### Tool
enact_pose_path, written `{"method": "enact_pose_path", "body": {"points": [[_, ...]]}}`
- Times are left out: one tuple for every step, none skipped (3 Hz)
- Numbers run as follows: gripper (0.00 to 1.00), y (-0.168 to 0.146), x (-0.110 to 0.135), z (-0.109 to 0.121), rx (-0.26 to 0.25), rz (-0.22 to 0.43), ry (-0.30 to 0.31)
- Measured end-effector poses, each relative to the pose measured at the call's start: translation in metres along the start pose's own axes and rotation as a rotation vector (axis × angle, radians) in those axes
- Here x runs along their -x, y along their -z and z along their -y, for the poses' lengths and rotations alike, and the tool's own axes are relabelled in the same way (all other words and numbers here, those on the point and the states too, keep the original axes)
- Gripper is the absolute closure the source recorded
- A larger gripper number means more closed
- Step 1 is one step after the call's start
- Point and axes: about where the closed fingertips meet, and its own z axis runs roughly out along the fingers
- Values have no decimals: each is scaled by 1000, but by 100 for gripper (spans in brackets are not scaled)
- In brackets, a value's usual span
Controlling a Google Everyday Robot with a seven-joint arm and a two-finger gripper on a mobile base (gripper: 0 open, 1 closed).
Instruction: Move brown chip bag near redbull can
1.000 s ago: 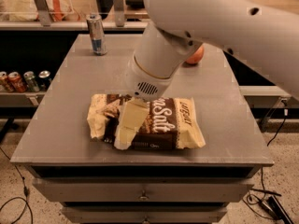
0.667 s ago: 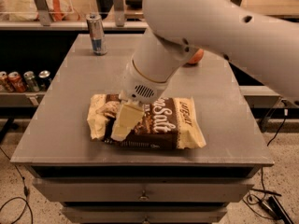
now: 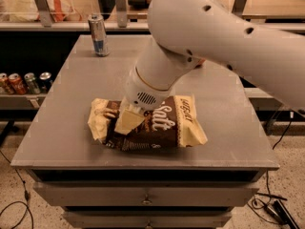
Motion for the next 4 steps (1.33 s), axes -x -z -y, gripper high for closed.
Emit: {"method": "enact_pose_path", "body": {"points": [[99,17,0,8,-46,-18,16],[100,56,5,16,-124,-26,53],[100,104,20,24,-226,-31,105],[100,104,20,24,-227,-31,105]]}}
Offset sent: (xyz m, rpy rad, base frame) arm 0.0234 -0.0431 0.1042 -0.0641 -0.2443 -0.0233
